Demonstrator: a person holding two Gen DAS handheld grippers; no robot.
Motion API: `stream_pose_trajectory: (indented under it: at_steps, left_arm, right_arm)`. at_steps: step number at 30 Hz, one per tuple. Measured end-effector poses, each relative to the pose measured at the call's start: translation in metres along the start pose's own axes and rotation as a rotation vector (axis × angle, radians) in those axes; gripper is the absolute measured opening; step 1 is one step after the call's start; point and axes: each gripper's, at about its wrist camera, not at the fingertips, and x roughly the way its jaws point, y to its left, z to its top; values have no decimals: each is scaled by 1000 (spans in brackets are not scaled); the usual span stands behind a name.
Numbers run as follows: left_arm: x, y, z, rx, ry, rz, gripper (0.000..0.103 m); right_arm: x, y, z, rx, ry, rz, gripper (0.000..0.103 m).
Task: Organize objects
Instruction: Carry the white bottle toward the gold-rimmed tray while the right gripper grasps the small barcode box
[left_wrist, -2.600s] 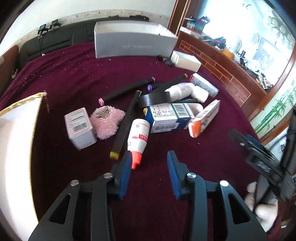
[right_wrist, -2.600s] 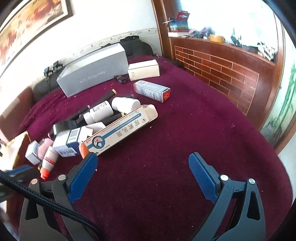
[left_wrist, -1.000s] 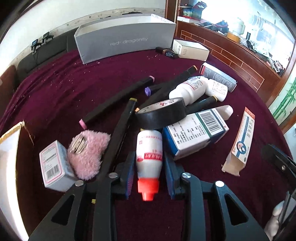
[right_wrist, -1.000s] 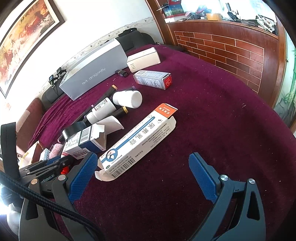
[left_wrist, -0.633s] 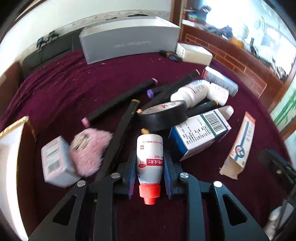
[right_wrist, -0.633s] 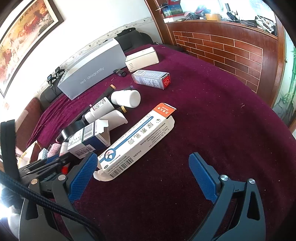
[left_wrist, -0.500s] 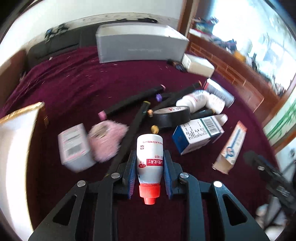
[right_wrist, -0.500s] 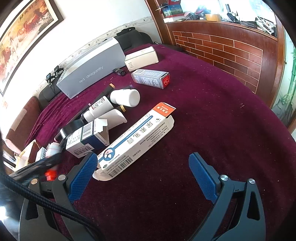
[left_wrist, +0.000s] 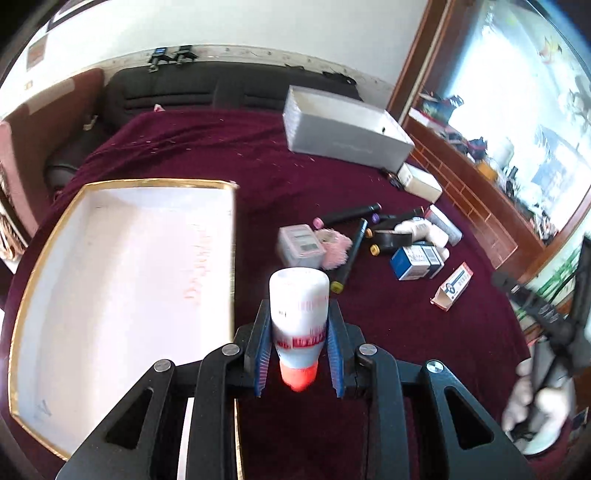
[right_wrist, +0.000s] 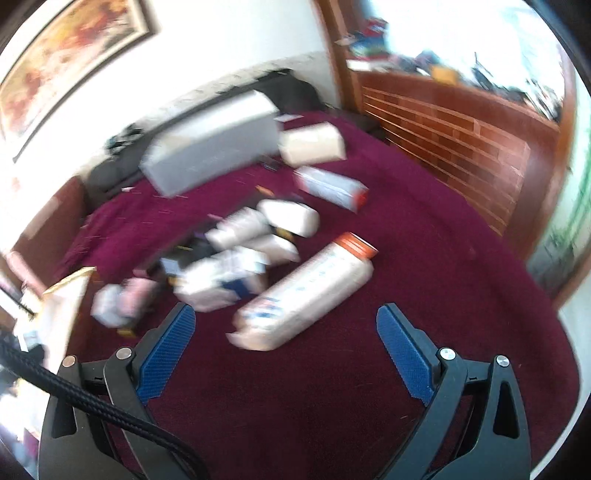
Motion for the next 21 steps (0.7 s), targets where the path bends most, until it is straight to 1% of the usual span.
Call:
stream_pose_trajectory:
  at_steps: [2,3,4,5,6,7,8,9,10,12,13,14,15,17,18,19,21]
  left_arm:
    - [-10,8,-1,-13,-21,4,23]
    - [-14,11,-2,-16,-32,6,23]
    - [-18,13,-3,-16,-43,9,23]
    - [-21,15,-5,-16,-54,20,23]
    - [-23,17,-6,-17,-61,30,23]
    - [-24,19,-8,-19,-68,39,23]
    - [-25,23,-10,-23,-72,54,23]
    - [-26,26,-11,-26,-74,64,23]
    - [-27,30,-13,-30,-77,75,23]
    - [-29,39,-17,-41,-78,102,23]
    - [-30,43,-18,-44,-78,113,23]
    - [-31,47,-20,-43,-78,122,23]
    - [-32,50,-22,-40,-78,132,23]
    - [-32,55,-25,-32,-75,151,23]
    - [-31,58,-26,-28,-75,154,23]
    - [-30,61,-27,-26,-74,156,23]
    - [-29,67,-29,-29,-73,152,23]
  right_arm:
    - [-15,26,20,-45,-7,62,100]
    - [-26,50,38,-87,-3,123,100]
    - [-29,65,48,-107,15,195,100]
    - [-30,80,58,-118,46,297,101]
    - [-25,97,67,-124,102,418,103]
    - [-12,118,74,-127,193,527,103]
    - [2,132,75,-126,258,576,103]
    - [20,149,73,-130,322,591,103]
    - [40,165,66,-153,362,546,103]
    - [74,186,49,-211,411,445,102]
    - [92,194,37,-238,432,410,98]
    - [107,198,26,-254,445,375,95]
    - [115,196,17,-262,453,348,92]
    - [129,198,6,-286,458,308,82]
    - [135,199,1,-308,456,281,76]
    - [139,201,-2,-332,447,252,74]
    - [146,204,-4,-361,435,220,74]
